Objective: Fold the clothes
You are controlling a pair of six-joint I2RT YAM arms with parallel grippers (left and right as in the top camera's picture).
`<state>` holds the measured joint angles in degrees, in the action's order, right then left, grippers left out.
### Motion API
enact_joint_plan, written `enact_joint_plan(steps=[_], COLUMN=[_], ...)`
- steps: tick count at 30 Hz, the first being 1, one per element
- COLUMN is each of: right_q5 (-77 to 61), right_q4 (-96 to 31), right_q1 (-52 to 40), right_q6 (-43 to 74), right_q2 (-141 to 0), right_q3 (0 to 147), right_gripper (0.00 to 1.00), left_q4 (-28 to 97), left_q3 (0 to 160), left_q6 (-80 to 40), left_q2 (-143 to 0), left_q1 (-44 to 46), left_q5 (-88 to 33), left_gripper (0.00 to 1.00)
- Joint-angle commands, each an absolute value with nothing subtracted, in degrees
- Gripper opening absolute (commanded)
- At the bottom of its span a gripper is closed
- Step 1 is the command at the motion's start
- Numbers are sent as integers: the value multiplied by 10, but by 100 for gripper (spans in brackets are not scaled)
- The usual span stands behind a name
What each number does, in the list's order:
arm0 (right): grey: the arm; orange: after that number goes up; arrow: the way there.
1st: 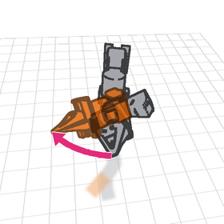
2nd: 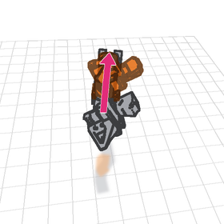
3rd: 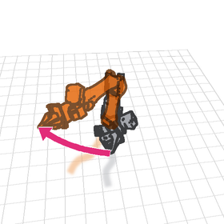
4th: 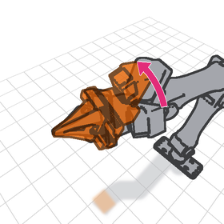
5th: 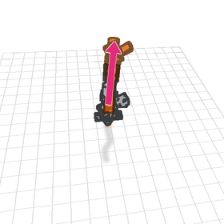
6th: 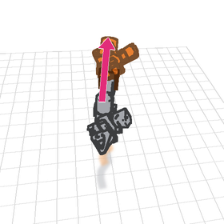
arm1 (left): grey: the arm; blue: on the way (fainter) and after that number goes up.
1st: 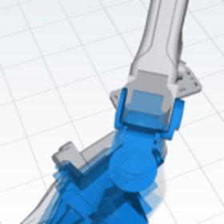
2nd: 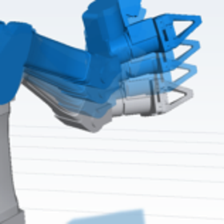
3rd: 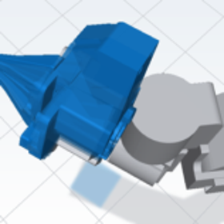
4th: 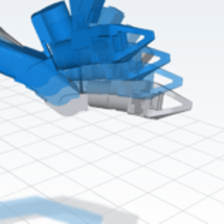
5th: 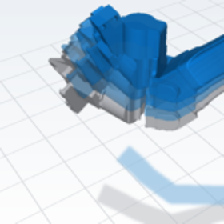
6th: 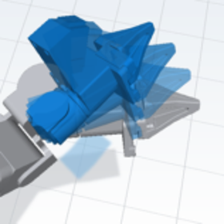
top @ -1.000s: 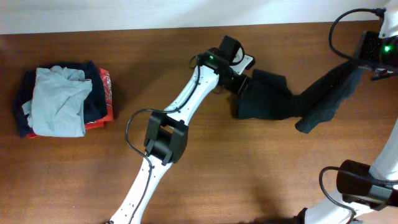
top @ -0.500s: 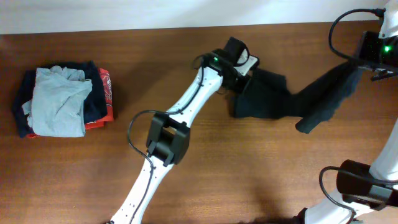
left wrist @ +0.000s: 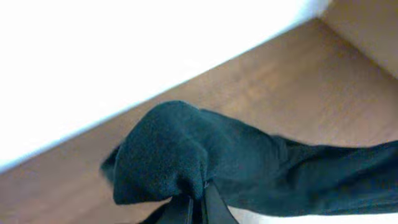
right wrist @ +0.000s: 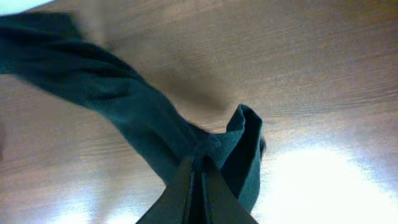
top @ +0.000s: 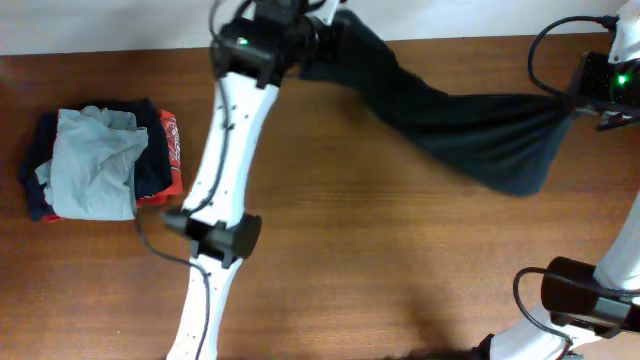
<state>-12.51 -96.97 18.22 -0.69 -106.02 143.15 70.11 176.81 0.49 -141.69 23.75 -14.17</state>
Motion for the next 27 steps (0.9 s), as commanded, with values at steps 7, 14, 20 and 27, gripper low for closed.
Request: enact_joint_plan(steps=[7,14,20,27], right_q5=[-218,-221,-198,-176], right_q4=[-973,-973,-973,-950], right_q1=[180,178,138,124], right_q6=[-13,-6,-3,2], right_q2=[-1042,-976,-942,-942], right_q3=[1443,1443,1395,1215], right_gripper=[4,4,4,4], left_q4=[772,866,936,965], left_q3=[1780,1780,1780,1772], left_q6=[48,46,17,-44], left_q2=[-1251,-1204,-1201,-1209], left_q1=[238,238,238,238], left_q5=[56,95,95,120], left_gripper=[1,1,1,1])
